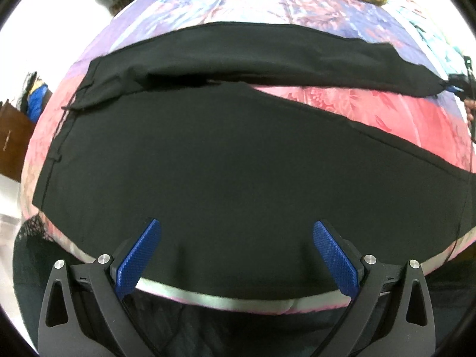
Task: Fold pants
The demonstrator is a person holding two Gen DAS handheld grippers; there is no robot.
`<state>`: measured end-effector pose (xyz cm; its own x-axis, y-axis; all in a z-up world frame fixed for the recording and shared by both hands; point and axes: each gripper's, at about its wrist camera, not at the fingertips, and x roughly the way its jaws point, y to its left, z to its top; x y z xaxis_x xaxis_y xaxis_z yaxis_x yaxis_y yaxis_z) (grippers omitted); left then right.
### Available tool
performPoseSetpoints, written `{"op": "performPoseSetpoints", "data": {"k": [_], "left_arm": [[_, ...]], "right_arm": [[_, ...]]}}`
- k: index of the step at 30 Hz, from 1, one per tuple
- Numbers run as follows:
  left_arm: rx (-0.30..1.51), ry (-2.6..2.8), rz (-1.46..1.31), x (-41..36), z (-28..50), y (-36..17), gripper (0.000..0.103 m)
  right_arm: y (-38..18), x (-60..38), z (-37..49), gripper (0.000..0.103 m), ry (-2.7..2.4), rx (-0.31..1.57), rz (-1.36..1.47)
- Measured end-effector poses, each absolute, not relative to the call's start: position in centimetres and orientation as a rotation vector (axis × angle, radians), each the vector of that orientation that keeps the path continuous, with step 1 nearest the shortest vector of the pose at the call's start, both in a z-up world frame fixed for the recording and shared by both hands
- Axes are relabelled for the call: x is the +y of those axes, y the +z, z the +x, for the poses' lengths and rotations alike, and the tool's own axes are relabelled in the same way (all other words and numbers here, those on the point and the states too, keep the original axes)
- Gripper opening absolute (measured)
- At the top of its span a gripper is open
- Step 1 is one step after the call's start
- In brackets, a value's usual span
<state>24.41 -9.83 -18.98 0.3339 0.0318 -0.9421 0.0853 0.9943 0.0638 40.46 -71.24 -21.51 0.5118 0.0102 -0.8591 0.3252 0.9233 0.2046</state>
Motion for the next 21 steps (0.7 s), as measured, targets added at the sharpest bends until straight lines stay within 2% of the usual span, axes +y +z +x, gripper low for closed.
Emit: {"op": "performPoseSetpoints", "data": {"k": [4,7,11,16,18,21], "left_arm": [[1.207,-0.03,0.115,-9.3,26.5,-19.1,0.102],[1.103,-0.01,0.129,-8.8,30.7,-17.8,0.102],[0.977,0.103,0.147,-7.7,38.4,-18.0,0.102],[1.032,0.394,0.3,-4.6,47.1,-25.8,0.103],[0.98,0.446,0.239,-2.0,47.8,-26.5,0.103],[1.035,0.513,0.118,0.9,48.5,-26.6,0.103]], "right_arm": [[-24.0,-73.2,37.3,0.023,-0.325,1.13,0.326],[-23.8,-72.2,36.6,0.048,-0.384,1.11,0.248],[-20.4,-67.1,35.7,0.05,-0.268,0.956,0.244],[-20.0,-55.7,37.4,0.05,0.146,0.991,0.274],[-20.7,-50.6,38.0,0.051,0.258,1.007,0.245],[-22.7,-44.9,39.1,0.053,0.368,1.035,0.214]]}}
